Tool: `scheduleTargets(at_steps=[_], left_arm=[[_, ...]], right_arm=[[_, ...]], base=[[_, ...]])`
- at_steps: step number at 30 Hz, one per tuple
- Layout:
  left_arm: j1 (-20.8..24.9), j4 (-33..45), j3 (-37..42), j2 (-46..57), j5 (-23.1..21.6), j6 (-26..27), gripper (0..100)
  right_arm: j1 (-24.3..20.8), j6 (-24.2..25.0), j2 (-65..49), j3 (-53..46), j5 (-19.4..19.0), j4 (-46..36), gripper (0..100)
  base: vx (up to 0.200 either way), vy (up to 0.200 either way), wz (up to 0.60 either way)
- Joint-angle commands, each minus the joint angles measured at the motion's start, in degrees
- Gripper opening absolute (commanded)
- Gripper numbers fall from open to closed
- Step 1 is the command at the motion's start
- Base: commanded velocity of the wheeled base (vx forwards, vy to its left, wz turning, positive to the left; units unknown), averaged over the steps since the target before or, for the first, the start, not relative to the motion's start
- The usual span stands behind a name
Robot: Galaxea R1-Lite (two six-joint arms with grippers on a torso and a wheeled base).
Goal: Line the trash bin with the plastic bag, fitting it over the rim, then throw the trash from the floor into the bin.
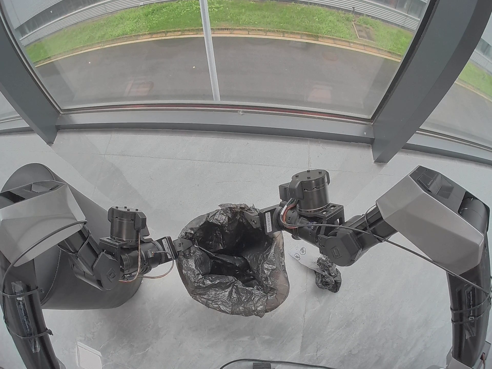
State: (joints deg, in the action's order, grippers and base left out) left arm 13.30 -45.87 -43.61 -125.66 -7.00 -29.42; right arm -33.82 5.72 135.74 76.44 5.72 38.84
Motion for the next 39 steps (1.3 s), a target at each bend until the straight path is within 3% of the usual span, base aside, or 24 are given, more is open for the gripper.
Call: scheduleTargets(at_steps=[1, 18, 39], left_arm=[[-0.1, -0.2, 0.1, -1.9, 0.1, 0.0, 100], [1.9, -0.2, 3.4, 3.8, 0.1, -3.5, 100], [0.9, -0.2, 2.8, 4.3, -0.1, -4.7, 100]], right_arm=[[0.1, 0.0, 0.5, 0.6, 0.0, 0.0, 100], [0.0, 0.2, 0.1, 0.2, 0.0, 0.1, 100], [2.1, 0.2, 0.4, 0.2, 0.0, 0.1, 100]], base=[[0.000, 0.000, 0.00], [0.000, 0.000, 0.00], [0.000, 0.000, 0.00]])
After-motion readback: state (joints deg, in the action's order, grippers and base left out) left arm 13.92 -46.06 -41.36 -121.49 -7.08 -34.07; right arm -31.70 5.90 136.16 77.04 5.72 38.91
